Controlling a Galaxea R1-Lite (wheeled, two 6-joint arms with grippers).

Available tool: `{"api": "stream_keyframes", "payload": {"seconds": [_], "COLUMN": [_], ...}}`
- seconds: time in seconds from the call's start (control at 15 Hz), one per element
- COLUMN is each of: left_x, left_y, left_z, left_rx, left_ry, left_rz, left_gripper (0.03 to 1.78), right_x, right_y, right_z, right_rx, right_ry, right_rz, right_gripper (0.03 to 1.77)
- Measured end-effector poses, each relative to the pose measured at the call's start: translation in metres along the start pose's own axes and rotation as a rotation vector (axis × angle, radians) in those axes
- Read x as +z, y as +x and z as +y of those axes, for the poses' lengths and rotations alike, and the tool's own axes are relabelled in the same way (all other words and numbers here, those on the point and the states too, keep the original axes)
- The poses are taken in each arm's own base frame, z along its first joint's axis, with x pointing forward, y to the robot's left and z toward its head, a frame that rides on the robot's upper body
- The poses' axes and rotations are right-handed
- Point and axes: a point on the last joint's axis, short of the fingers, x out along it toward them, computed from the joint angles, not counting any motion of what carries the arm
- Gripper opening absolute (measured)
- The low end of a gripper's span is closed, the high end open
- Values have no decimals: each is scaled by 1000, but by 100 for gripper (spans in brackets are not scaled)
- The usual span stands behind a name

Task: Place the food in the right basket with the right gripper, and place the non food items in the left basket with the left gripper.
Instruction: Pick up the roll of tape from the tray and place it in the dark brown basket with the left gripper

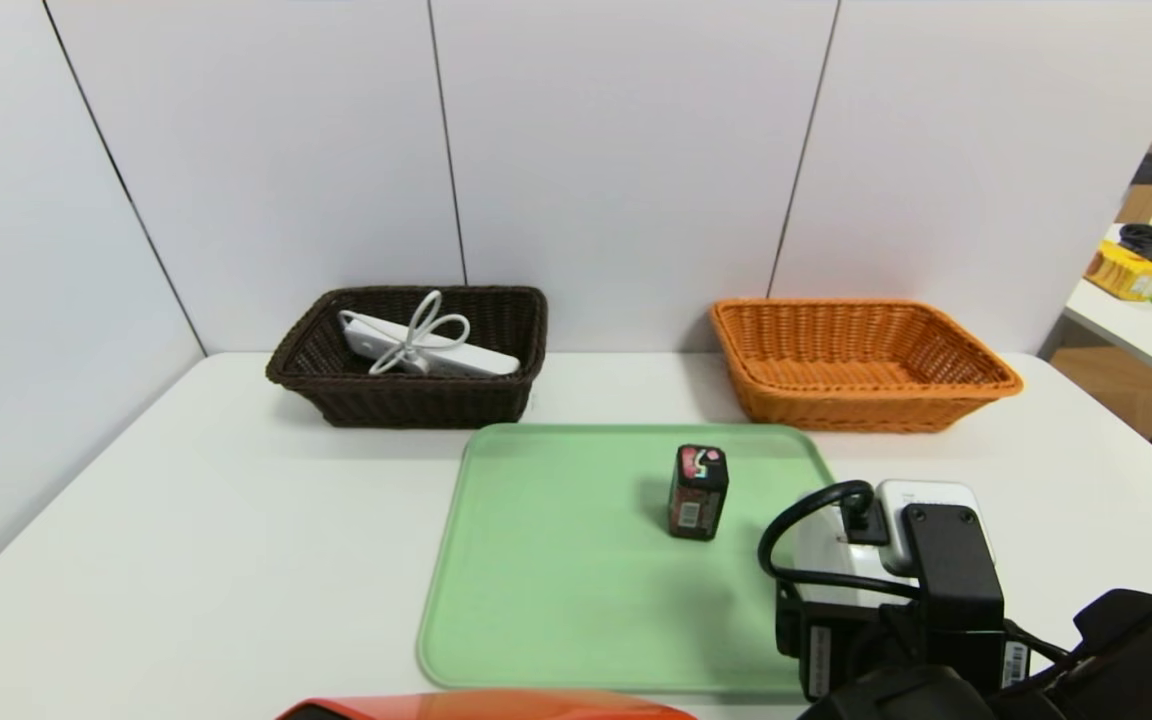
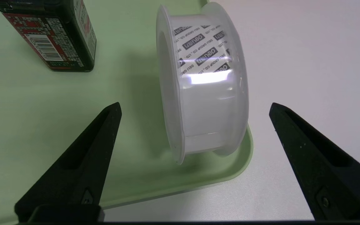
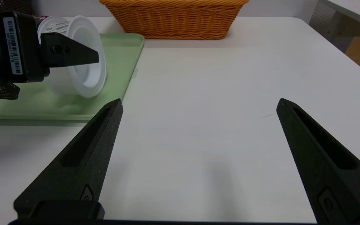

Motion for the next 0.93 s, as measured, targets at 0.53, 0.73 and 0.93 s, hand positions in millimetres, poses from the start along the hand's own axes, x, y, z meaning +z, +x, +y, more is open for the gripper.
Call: {"api": "stream_keyframes", "payload": {"seconds": [0.53,0.73,0.93], "left_x": [-5,-5,-5], "left_y": [13,18,24], "left_z": [1,3,6], "left_rx": [18,35,59], "left_ry": [-17,-18,-16], "left_rz": [-16,-22,-33], "left_gripper": [169,169,169], "right_x": [0,0,0], "right_y": [0,0,0], "right_z": [0,0,0], "right_rx": [0,0,0], "right_ry": [0,0,0], "right_rz": [0,0,0], "right_gripper": [170,170,170]}}
